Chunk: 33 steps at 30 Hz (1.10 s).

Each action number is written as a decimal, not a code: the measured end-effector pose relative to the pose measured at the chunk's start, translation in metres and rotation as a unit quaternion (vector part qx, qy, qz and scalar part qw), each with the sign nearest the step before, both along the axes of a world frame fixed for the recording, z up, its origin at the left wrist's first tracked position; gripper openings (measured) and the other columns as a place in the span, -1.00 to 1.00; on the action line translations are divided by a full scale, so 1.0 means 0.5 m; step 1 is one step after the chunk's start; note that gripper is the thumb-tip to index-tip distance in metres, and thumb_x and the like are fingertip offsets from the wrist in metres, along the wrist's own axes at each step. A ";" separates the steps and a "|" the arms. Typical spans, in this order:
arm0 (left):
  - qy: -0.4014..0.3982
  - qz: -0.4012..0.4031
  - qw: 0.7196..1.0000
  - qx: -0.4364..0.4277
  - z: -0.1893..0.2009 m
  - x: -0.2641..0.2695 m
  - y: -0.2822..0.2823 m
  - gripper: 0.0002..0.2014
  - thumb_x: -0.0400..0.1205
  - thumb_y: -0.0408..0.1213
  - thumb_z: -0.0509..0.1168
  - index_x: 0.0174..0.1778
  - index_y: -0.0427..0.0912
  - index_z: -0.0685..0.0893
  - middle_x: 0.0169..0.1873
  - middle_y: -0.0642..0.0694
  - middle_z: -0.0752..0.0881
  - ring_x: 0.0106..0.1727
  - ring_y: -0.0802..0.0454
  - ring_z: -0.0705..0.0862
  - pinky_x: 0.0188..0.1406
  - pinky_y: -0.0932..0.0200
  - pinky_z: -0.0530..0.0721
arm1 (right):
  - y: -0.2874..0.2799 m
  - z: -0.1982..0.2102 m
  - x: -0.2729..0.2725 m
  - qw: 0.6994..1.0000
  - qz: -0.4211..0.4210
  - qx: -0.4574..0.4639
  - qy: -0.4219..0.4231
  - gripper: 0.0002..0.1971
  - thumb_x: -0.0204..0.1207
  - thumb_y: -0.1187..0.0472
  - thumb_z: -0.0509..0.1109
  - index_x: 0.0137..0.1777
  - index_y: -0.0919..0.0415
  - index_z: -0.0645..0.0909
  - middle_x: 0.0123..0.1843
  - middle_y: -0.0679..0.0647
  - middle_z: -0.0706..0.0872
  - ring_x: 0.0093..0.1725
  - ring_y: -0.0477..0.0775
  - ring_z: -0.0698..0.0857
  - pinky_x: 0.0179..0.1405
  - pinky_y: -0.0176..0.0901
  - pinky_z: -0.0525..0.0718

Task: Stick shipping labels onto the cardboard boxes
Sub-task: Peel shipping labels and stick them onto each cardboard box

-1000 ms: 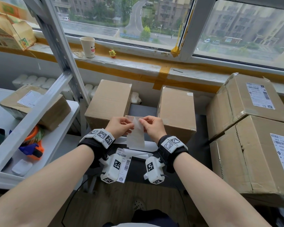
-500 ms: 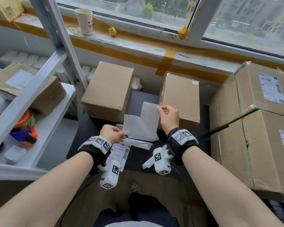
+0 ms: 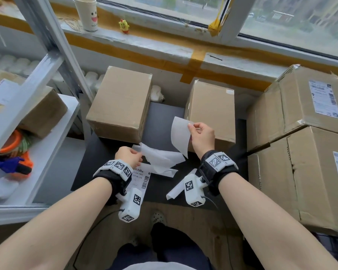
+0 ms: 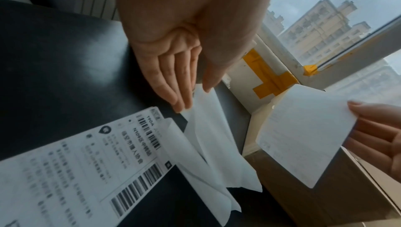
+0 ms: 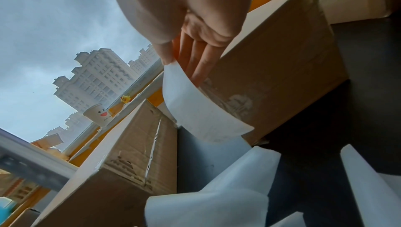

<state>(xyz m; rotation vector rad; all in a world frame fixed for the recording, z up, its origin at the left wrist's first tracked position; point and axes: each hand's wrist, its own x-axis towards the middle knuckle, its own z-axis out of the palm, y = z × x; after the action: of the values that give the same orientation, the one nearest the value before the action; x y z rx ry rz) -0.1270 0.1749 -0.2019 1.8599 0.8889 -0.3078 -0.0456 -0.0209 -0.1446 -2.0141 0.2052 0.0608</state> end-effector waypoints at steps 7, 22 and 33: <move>-0.080 -0.104 0.985 0.112 0.082 0.014 -0.019 -0.90 0.54 -0.29 0.30 -0.12 -0.07 0.72 -0.13 -0.09 0.81 -0.07 -0.09 0.77 0.10 0.04 0.70 | 0.014 0.022 -0.016 1.000 0.018 0.018 0.008 -0.82 0.57 0.12 0.36 -0.17 0.21 0.66 -0.20 0.12 0.72 -0.12 0.14 0.70 0.05 0.05 0.71; -0.257 -0.234 0.932 0.102 0.227 0.067 -0.116 -0.62 0.46 -0.08 0.48 0.16 -0.13 0.69 0.11 0.01 0.73 -0.03 0.02 0.74 0.05 0.03 0.71 | 0.035 0.119 -0.059 0.987 0.078 0.140 0.014 -0.77 0.59 0.06 0.33 -0.20 0.17 0.70 -0.31 0.05 0.68 -0.21 0.07 0.70 0.04 0.13 0.77; -0.275 -0.187 0.943 0.008 0.219 0.074 -0.136 -0.93 0.60 -0.36 0.33 -0.04 -0.24 0.67 -0.14 -0.15 0.71 -0.11 -0.05 0.68 -0.18 0.07 0.72 | -0.029 0.100 -0.090 0.995 0.007 0.096 -0.022 -0.80 0.60 0.19 0.33 0.08 0.29 0.69 0.01 0.13 0.77 0.02 0.12 0.73 0.07 -0.07 0.72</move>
<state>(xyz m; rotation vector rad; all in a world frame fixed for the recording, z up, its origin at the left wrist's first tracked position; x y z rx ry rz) -0.0899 0.1071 -0.0923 1.9774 0.1565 0.0003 -0.0904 -0.0356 -0.0947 -1.8226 0.1513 0.0438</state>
